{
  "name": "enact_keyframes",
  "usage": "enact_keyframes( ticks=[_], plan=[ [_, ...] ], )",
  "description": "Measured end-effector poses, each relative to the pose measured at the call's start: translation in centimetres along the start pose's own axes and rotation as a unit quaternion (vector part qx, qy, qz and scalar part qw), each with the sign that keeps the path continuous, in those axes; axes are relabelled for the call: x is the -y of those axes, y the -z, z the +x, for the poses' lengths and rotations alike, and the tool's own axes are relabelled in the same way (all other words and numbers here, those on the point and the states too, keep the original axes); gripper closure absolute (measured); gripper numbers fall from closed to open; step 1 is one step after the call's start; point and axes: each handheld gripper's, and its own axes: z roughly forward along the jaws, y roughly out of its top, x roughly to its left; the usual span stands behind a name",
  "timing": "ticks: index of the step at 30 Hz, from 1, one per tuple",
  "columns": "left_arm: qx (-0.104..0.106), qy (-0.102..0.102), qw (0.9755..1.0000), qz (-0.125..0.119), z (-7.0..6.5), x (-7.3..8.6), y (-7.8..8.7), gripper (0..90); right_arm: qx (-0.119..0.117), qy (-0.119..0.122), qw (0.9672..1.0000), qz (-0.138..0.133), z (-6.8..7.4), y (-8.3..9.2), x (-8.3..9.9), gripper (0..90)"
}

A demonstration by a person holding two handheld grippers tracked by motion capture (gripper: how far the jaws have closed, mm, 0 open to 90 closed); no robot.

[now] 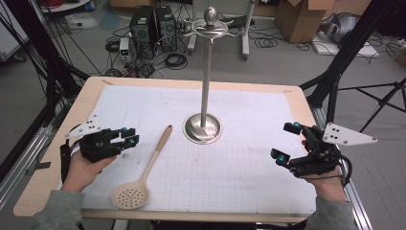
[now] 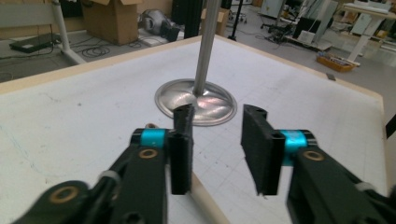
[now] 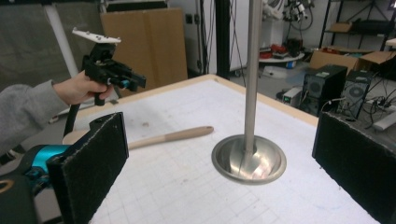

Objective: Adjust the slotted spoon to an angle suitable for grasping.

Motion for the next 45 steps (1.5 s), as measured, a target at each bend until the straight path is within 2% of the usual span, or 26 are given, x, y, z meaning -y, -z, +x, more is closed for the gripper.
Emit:
enact_keyframes(
  ticks=[2, 3, 6, 9, 15, 19, 21, 23, 28, 32, 35, 39, 43, 45],
  plan=[
    [0.004, 0.005, 1.0000, 0.005, 0.1, 0.3, -0.4, 77.3, 0.001, -0.002, 1.0000, 0.001, 0.1, 0.1, 0.1, 2.1],
    [0.006, 0.005, 0.9999, 0.007, 0.1, 0.4, -0.5, 77.3, 0.001, -0.002, 1.0000, 0.001, 0.1, 0.1, 0.1, 2.1],
    [0.008, -0.003, 0.9997, 0.021, 0.0, 0.7, -0.9, 87.1, 0.004, -0.005, 1.0000, 0.006, 0.1, 0.2, 0.3, 2.1],
    [0.009, -0.014, 0.9993, 0.033, -0.2, 0.8, -1.4, 89.0, 0.004, -0.002, 1.0000, 0.008, 0.0, 0.2, 0.4, 2.2],
    [0.012, -0.025, 0.9977, 0.062, -0.3, 1.6, -2.5, 89.5, -0.003, -0.003, 1.0000, 0.009, 0.1, 0.2, 0.6, 2.2],
    [0.004, -0.026, 0.9967, 0.077, 0.0, 2.3, -3.0, 89.5, -0.002, -0.006, 0.9999, 0.012, 0.1, 0.2, 0.7, 2.2],
    [0.002, -0.036, 0.9957, 0.085, 0.0, 2.6, -3.2, 89.5, -0.002, -0.006, 0.9999, 0.013, 0.1, 0.1, 0.8, 2.1],
    [0.003, -0.036, 0.9956, 0.087, 0.1, 2.9, -3.4, 89.5, 0.000, -0.007, 0.9999, 0.013, 0.1, 0.1, 0.8, 2.1],
    [0.008, -0.030, 0.9937, 0.108, 0.2, 3.6, -4.0, 89.5, 0.001, -0.007, 0.9998, 0.018, 0.0, 0.1, 1.0, 2.2],
    [0.016, -0.034, 0.9932, 0.110, 0.1, 3.7, -4.3, 89.5, 0.002, -0.010, 0.9997, 0.020, 0.0, 0.0, 1.1, 2.2],
    [0.014, -0.038, 0.9919, 0.120, 0.1, 3.9, -4.7, 89.4, 0.001, -0.012, 0.9997, 0.020, 0.0, 0.0, 1.2, 2.2],
    [0.003, -0.034, 0.9900, 0.137, 0.3, 4.3, -5.2, 89.4, 0.002, -0.010, 0.9997, 0.022, 0.0, 0.0, 1.2, 2.2],
    [0.004, -0.031, 0.9892, 0.144, 0.4, 4.6, -5.7, 89.5, 0.003, -0.011, 0.9997, 0.023, -0.1, 0.0, 1.3, 2.2],
    [0.005, -0.034, 0.9880, 0.151, 0.4, 4.8, -6.0, 89.5, 0.003, -0.013, 0.9996, 0.025, 0.0, 0.0, 1.3, 2.1]
  ],
)
